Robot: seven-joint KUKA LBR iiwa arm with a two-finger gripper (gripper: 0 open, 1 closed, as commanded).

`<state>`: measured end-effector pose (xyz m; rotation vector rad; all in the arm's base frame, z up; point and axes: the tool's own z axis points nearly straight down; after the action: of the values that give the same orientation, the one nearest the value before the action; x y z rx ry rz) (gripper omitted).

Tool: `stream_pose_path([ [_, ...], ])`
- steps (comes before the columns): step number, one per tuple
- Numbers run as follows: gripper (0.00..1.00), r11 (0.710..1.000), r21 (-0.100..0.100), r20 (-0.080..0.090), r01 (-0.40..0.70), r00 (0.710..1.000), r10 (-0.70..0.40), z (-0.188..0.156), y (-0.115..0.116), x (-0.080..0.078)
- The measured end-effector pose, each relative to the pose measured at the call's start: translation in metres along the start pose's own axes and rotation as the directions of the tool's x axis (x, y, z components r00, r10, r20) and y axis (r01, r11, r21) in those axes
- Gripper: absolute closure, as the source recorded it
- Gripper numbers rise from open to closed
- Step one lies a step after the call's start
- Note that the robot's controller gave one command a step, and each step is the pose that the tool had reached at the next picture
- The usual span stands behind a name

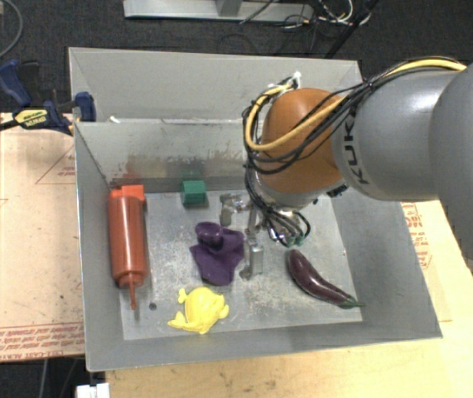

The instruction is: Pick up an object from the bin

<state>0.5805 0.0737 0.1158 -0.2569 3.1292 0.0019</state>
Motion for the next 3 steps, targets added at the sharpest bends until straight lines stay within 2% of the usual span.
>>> stream_pose_path([
  [1, 1.0, 0.996, -0.001, 0.003, -0.093, 0.996, 0.093, 0.045, -0.028, 0.002],
  [2, 1.0, 0.996, -0.001, 0.003, -0.093, 0.996, 0.093, 0.045, -0.028, 0.002],
  [3, 1.0, 0.994, -0.002, -0.007, -0.113, 0.994, 0.113, 0.006, -0.026, 0.012],
])
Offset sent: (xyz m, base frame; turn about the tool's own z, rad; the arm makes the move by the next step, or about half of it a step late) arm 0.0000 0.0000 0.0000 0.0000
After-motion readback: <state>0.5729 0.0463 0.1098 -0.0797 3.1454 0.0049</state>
